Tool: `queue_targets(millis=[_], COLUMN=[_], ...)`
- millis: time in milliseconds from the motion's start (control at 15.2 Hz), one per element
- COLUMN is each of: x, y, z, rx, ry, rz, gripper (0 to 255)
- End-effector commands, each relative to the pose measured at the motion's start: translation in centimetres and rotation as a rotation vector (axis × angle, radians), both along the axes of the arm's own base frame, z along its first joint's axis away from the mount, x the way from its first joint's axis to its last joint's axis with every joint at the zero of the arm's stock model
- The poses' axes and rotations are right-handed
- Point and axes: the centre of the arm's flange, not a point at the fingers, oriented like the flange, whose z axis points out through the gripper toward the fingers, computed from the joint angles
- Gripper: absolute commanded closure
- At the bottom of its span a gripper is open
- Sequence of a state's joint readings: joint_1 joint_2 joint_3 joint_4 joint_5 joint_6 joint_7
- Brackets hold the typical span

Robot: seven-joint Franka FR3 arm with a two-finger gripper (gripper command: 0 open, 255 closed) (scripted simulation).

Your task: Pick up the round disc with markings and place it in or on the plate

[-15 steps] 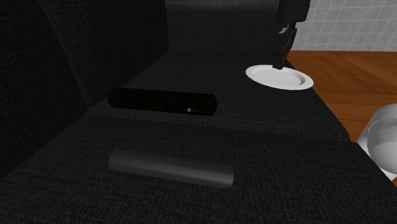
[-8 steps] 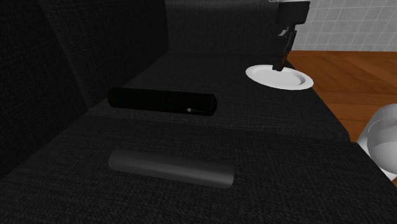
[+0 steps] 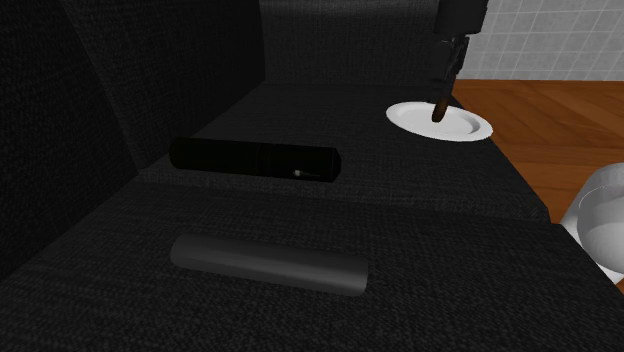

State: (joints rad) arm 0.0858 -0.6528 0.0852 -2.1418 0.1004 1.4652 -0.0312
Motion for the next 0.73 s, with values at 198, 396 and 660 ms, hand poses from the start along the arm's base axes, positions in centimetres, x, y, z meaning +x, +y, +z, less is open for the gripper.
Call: queue_targets(millis=[198,396,660], x=[0.1,0.1,0.1], y=[-0.1,-0.1,-0.1], z=[4.4,4.4,4.4], rx=[0.0,0.0,0.0], ry=[0.0,0.0,0.0], rz=[0.0,0.0,0.0], gripper=[0,0,0])
